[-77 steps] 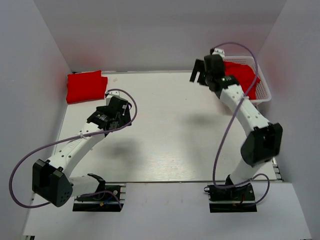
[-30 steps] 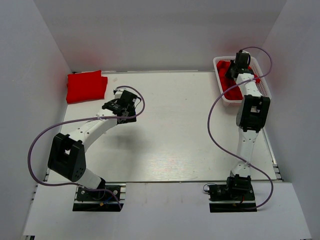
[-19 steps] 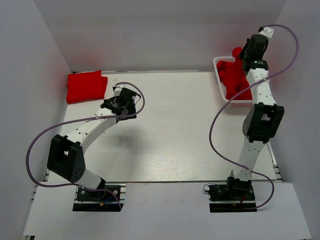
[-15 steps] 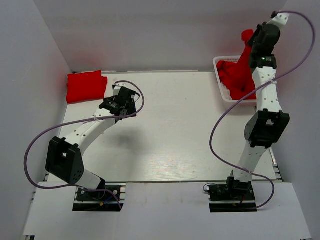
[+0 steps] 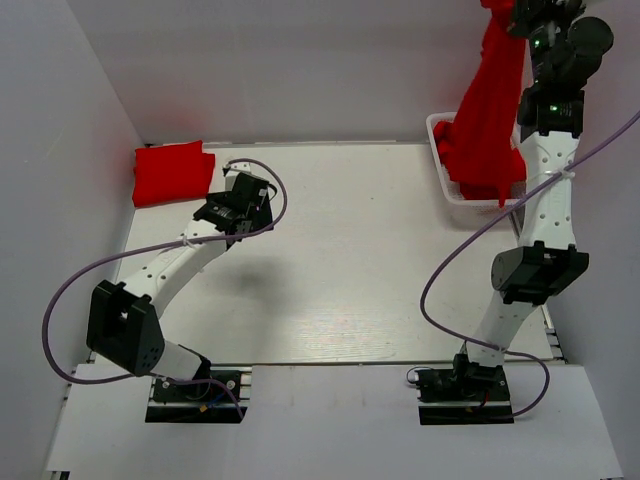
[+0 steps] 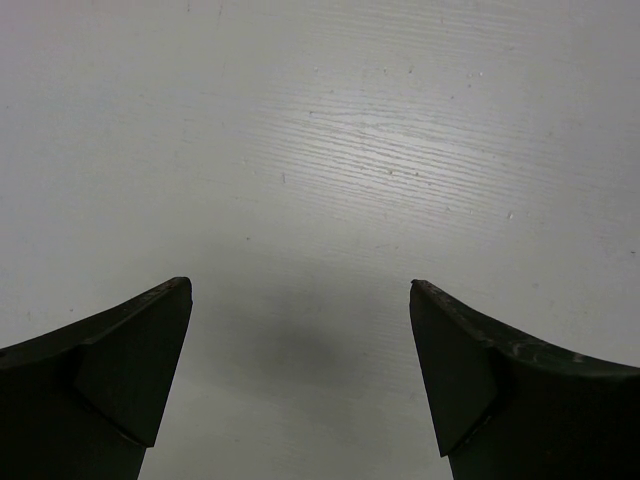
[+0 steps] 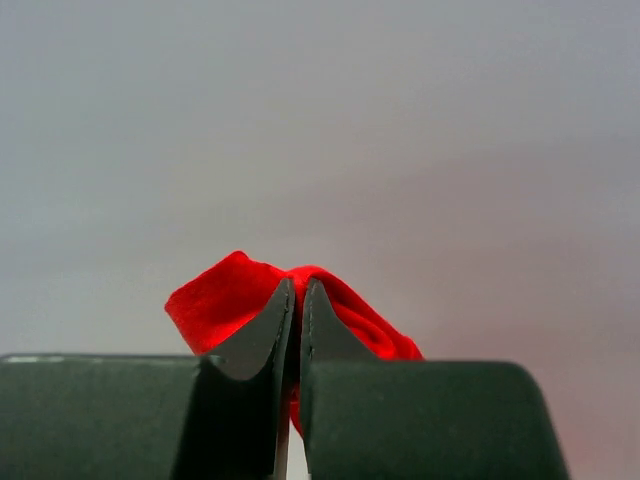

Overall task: Fold and stack the t-shirts
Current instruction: Grab crumpled tshirt from bin with the right arm, then move the tshirt to the center of the board

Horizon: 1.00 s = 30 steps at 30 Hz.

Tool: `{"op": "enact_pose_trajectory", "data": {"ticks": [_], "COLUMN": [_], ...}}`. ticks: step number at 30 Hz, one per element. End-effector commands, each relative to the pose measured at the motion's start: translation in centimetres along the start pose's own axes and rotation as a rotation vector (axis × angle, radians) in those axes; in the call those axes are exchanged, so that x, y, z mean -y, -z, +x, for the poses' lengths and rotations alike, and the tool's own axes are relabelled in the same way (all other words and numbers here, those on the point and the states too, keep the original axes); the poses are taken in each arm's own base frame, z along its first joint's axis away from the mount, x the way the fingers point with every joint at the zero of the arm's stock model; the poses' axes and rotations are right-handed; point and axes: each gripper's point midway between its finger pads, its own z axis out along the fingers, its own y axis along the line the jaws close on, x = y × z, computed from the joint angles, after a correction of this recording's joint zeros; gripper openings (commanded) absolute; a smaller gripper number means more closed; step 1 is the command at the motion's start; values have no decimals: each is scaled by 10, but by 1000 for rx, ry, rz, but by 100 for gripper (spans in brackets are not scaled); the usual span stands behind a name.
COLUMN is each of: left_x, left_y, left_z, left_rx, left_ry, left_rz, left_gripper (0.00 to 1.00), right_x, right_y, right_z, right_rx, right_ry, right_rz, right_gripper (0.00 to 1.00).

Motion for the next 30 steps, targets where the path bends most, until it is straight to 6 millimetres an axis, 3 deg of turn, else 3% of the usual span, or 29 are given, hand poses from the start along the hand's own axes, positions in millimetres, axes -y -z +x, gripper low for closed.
{"op": "enact_pose_trajectory", "data": {"ticks": [1,2,3,4,5,10,14,16,17,19,20,22,23,25,26,28,29,30], "left_x": [-2,-2,-4,-4,-5,-11,-22,-26,-31,-33,-35,-39,-42,-48,-51,-56,-56,-56], "left_y": [14,14,16,16,16,33,50,56,62,65,65,67,70,70,70,71,70,70], "left_z": [-13,-13,-12,-12,-9,-23,-33,-35,-37,-35,-30,-24,-23,-10,-7,4,8,8], "left_rx": [56,56,57,57,47,96,135,149,160,165,155,141,142,105,95,63,55,55], "left_ry": [39,39,40,40,34,64,85,113,119,134,140,144,169,155,164,166,170,170], "left_rz": [40,40,40,40,36,49,46,44,39,43,39,33,24,4,-11,-28,-33,-33], "left_gripper": [100,100,100,100,100,100,100,100,100,100,100,100,100,100,100,100,100,100], "right_x": [-132,-156,-166,-174,-200,-233,-253,-264,-267,-283,-275,-282,-282,-273,-280,-261,-269,-254], "right_y": [55,71,76,88,101,132,139,142,137,149,141,160,175,226,248,315,338,372], "right_z": [-135,-147,-147,-159,-164,-184,-176,-156,-116,-80,-4,32,94,194,215,277,282,310], "right_rx": [261,261,254,268,267,290,247,161,44,-93,-262,-312,-446,-656,-711,-864,-863,-938], "right_ry": [-84,-149,-168,-170,-218,-269,-326,-379,-423,-474,-529,-494,-516,-428,-411,-378,-347,-314], "right_rz": [-488,-589,-629,-660,-733,-844,-900,-940,-957,-1032,-973,-989,-957,-926,-940,-911,-994,-975], "right_gripper": [0,0,0,0,0,0,0,0,0,0,0,0,0,0,0,0,0,0]}}
